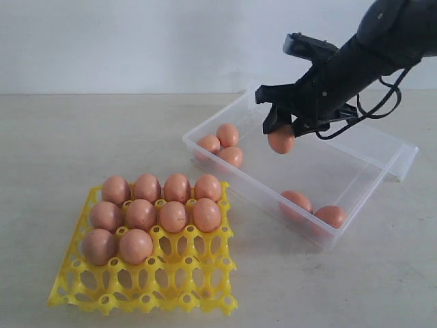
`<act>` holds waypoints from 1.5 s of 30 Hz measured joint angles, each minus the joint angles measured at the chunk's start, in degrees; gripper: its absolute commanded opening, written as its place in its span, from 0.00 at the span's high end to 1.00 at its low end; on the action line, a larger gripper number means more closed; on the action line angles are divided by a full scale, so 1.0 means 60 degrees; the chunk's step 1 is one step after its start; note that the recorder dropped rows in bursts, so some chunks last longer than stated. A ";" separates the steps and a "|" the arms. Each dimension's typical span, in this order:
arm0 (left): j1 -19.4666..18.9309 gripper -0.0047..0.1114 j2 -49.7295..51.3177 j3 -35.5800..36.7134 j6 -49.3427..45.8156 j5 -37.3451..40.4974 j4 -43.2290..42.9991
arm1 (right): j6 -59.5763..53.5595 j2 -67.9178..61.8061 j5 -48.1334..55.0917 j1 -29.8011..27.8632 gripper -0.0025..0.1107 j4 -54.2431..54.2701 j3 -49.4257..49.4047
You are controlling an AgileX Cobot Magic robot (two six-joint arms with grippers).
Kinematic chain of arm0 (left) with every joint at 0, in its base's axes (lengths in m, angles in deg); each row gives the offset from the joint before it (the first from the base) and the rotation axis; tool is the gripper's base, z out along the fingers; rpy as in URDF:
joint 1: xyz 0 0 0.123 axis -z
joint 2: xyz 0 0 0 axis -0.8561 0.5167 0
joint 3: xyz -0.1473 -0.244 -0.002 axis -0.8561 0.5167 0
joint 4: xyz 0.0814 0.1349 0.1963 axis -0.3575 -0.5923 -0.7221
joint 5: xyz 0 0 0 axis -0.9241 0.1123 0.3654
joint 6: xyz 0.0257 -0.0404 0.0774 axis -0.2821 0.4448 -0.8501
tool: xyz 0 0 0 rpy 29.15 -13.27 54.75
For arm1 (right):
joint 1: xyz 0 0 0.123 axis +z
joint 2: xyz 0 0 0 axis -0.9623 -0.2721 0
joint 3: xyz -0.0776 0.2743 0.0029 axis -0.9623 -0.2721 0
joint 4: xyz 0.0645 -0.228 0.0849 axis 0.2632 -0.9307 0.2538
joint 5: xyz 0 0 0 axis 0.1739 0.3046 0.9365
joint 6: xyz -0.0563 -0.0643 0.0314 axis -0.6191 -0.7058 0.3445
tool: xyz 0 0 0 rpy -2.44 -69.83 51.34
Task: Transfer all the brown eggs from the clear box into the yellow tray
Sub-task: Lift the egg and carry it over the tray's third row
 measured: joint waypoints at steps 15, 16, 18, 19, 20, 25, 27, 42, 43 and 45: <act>0.0000 0.92 0.0000 0.0000 0.0000 0.0000 0.0000 | -0.4038 0.6718 -0.7353 0.0000 0.98 0.1365 -0.6007; 0.0000 0.92 0.0000 0.0000 0.0000 0.0000 0.0000 | -0.4358 0.7123 -0.7671 0.0000 0.98 0.1189 -0.6168; 0.0000 0.92 0.0000 0.0000 0.0000 0.0000 0.0000 | -0.4982 0.7748 -0.8279 0.0000 0.98 0.0812 -0.6317; 0.0000 0.92 0.0000 0.0000 0.0000 0.0000 0.0000 | -0.5346 0.8022 -0.8658 0.0000 0.98 0.0544 -0.6353; 0.0000 0.92 0.0000 0.0000 0.0000 0.0000 0.0000 | -0.5667 0.8232 -0.9069 0.0000 0.98 0.0293 -0.6344; 0.0000 0.92 0.0000 0.0000 0.0000 0.0000 0.0000 | -0.8280 0.8521 -1.0995 0.0000 0.98 -0.1684 -0.6344; 0.0000 0.92 0.0000 0.0000 0.0000 0.0000 0.0000 | -0.9332 0.8521 -1.1454 0.0000 0.98 -0.2531 -0.6344; 0.0000 0.92 0.0000 0.0000 0.0000 0.0000 0.0000 | -0.1628 0.9043 -1.3103 0.0000 0.98 -0.4424 -0.5518; 0.0000 0.92 0.0000 0.0000 0.0000 0.0000 0.0000 | -0.0256 0.9066 -1.3105 0.0000 0.98 -0.4506 -0.5380; 0.0000 0.92 0.0000 0.0000 0.0000 0.0000 0.0000 | 0.2401 0.9070 -1.3010 0.0000 0.98 -0.4979 -0.5171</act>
